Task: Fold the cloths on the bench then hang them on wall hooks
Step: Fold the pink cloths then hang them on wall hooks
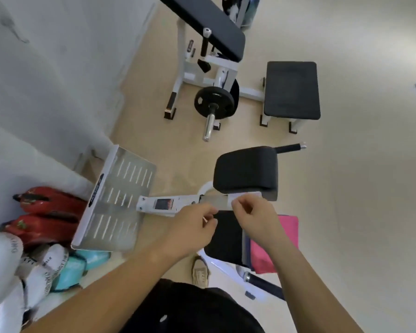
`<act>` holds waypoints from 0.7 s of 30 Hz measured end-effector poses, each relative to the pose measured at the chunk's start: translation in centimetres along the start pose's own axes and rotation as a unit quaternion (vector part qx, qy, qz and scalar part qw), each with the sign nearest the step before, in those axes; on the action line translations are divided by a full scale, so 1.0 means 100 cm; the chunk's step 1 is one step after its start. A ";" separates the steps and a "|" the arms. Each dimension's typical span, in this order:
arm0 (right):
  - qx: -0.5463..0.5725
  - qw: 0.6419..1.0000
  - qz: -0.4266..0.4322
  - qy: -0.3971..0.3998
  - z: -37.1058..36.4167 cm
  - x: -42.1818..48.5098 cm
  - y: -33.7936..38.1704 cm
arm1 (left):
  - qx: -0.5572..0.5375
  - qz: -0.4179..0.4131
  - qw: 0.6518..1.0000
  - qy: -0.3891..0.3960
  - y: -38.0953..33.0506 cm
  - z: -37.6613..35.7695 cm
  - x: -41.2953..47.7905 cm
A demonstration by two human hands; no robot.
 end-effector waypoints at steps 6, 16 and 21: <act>0.000 0.997 -0.071 -0.018 0.012 -0.012 -0.106 | -0.029 0.036 0.996 0.072 -0.010 -0.099 0.004; 0.129 0.962 -0.234 -0.065 -0.008 -0.029 -0.213 | 0.139 -0.094 0.983 0.080 -0.021 -0.160 0.013; 0.054 0.970 -0.200 -0.123 -0.001 -0.032 -0.216 | 0.107 -0.031 0.994 -0.006 -0.020 -0.152 0.044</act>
Point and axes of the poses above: each hand's wrist, its own x-axis towards the middle knuckle, its own z-axis out of the back of the hand, y = z × x, the point moved 3 cm from there along x, towards the middle knuckle, and after that the axes turned 9 degrees about -x, right-handed, at the moved point
